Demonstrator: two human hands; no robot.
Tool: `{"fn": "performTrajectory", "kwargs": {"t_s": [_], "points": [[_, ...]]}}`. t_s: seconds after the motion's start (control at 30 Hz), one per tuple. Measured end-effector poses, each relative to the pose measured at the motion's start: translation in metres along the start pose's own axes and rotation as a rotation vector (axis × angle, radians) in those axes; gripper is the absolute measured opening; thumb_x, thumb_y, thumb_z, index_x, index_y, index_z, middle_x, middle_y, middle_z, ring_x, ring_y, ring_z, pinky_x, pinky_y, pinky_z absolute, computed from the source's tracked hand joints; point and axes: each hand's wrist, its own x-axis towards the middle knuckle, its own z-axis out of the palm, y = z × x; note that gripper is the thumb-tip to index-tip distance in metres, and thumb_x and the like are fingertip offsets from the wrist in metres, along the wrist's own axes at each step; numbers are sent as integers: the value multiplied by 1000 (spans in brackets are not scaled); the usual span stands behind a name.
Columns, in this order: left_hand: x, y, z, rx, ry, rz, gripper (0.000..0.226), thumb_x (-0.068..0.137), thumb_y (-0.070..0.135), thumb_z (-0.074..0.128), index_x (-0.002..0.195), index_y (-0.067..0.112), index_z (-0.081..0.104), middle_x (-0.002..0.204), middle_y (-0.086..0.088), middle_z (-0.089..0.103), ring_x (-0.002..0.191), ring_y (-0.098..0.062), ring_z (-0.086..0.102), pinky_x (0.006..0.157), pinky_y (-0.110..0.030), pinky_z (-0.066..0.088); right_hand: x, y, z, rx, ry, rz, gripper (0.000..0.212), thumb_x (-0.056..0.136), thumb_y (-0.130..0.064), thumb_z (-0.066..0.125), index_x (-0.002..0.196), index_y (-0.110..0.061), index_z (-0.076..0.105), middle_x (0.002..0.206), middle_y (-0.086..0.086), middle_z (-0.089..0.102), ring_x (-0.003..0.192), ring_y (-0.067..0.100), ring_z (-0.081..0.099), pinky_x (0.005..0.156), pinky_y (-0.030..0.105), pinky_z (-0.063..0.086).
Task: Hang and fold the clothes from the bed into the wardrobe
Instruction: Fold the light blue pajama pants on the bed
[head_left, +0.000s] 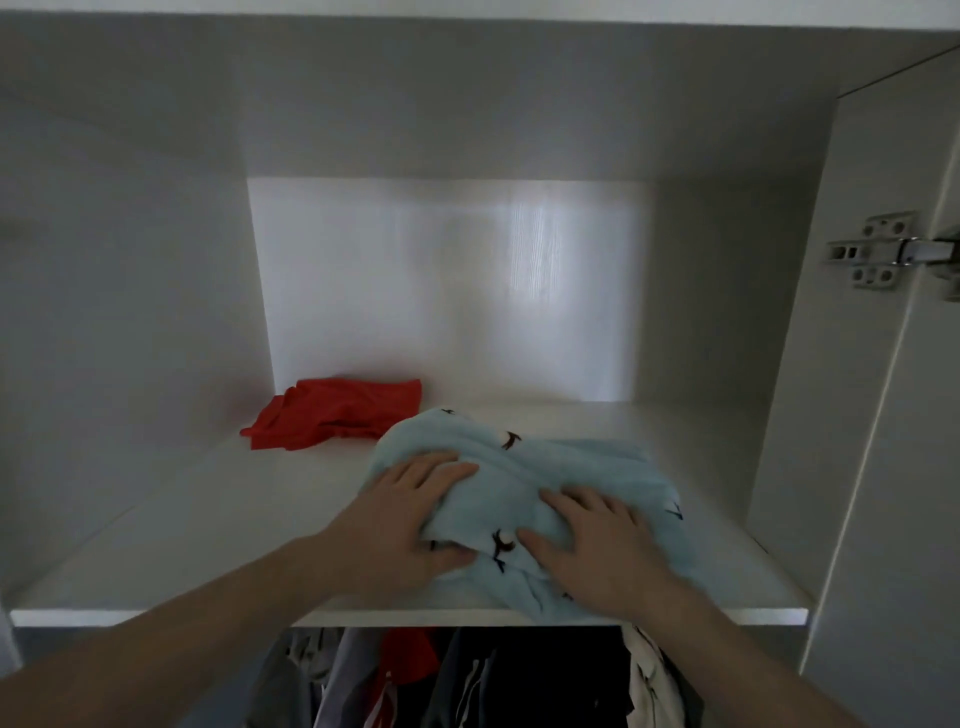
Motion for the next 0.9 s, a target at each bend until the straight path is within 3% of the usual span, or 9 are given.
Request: {"fn": "performTrajectory", "kwargs": {"t_s": [0.27, 0.53, 0.67, 0.77, 0.9], "points": [[89, -59, 57, 29, 13, -36, 86, 84, 81, 38, 156, 36, 24, 159, 10, 29, 147, -16, 28, 119, -45, 28, 109, 31, 23, -137, -6, 70, 72, 95, -77, 28, 157, -38, 31, 164, -5, 32, 149, 25, 32, 123, 48, 21], [154, -104, 93, 56, 53, -93, 88, 81, 80, 27, 157, 35, 24, 160, 7, 28, 146, -21, 28, 118, -46, 25, 191, 41, 34, -282, -8, 121, 67, 101, -68, 29, 159, -34, 26, 166, -2, 28, 149, 28, 30, 122, 52, 20], [181, -123, 110, 91, 91, -131, 79, 89, 76, 36, 156, 36, 25, 159, 8, 29, 144, -21, 30, 118, -45, 24, 226, 34, 42, -364, 37, 239, 61, 103, -65, 28, 157, -36, 30, 167, 7, 18, 151, 34, 20, 121, 53, 17], [199, -133, 122, 114, 135, -169, 74, 90, 74, 35, 155, 37, 26, 157, 8, 32, 144, -22, 31, 118, -48, 24, 249, 26, 50, -412, 111, 322, 52, 104, -60, 31, 147, -34, 43, 155, 11, 30, 138, 33, 33, 112, 46, 28], [217, -146, 134, 140, 139, -193, 76, 88, 75, 24, 154, 36, 26, 157, 5, 31, 145, -24, 29, 117, -53, 24, 273, 32, 59, -350, 113, 332, 51, 105, -58, 33, 148, -32, 41, 145, 9, 41, 135, 31, 39, 112, 43, 31]]}}
